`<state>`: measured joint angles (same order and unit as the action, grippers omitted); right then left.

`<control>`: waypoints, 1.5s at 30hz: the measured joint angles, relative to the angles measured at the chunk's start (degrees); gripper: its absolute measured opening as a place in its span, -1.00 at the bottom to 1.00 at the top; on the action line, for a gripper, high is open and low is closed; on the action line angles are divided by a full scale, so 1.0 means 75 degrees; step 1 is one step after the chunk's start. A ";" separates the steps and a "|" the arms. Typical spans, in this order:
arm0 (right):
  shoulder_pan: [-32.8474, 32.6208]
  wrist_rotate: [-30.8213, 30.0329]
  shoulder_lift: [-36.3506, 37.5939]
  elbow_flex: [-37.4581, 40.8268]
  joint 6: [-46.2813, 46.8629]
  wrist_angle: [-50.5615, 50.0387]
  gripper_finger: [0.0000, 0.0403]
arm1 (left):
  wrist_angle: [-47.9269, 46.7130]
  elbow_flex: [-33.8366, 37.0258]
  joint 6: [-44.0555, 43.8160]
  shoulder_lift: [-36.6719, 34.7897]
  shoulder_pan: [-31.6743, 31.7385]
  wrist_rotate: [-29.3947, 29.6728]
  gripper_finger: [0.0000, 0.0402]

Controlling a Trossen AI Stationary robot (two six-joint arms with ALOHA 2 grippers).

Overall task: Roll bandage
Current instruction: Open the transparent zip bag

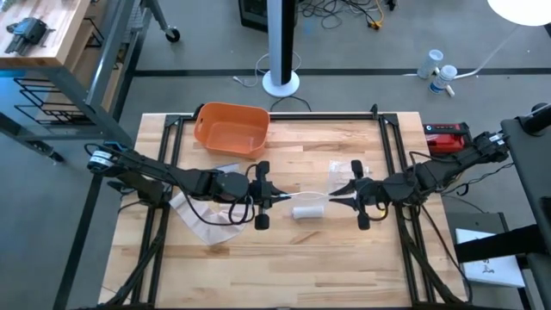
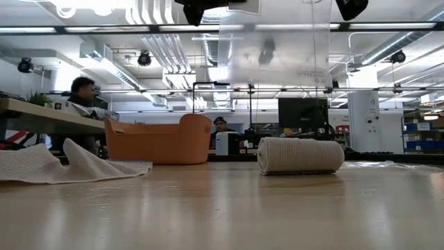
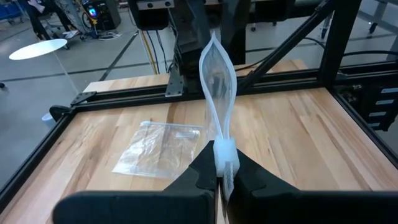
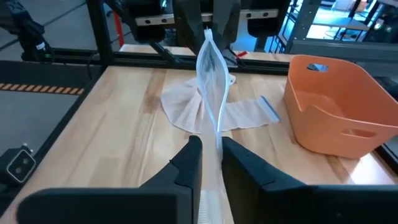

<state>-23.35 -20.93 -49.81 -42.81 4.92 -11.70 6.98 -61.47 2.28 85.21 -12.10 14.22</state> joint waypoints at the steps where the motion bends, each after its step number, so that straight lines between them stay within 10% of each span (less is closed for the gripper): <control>1: 0.0000 0.0000 -0.0003 0.0000 -0.0011 -0.0009 -0.78 | 0.0000 0.0000 -0.0001 0.0000 0.0000 0.0000 -1.00; 14: 0.0017 -0.0248 -0.0224 0.0000 0.0023 0.0447 -0.99 | 0.0013 0.0000 -0.0177 -0.0003 0.0000 -0.0017 -1.00; 22: 0.0020 -0.2200 -0.0641 0.0000 0.0214 0.0864 -0.99 | 0.0077 0.0000 -0.0460 -0.0001 0.0041 -0.0095 -1.00; 29: 0.0012 0.0774 -0.0752 0.0003 0.0064 0.1106 -0.99 | 0.0137 0.0000 -0.0866 0.0000 0.0154 0.0734 -1.00; 34: 0.0035 -0.1691 -0.0630 0.0009 0.0692 0.0806 -0.99 | 0.0592 -0.0001 -0.0323 0.0250 0.0152 -0.1998 -1.00; 40: 0.0012 0.0565 -0.0725 0.0003 0.0124 0.1343 -0.99 | 0.0702 -0.0058 -0.0387 0.0311 0.0190 -0.0879 -1.00; 45: 0.0032 -0.0081 -0.0763 0.0006 0.0403 0.1356 -0.99 | 0.0768 -0.0055 -0.0251 0.0383 0.0187 -0.1428 -1.00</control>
<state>-23.12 -21.54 -55.53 -42.76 7.94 -1.52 12.74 -61.89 0.40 88.08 -10.70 3.51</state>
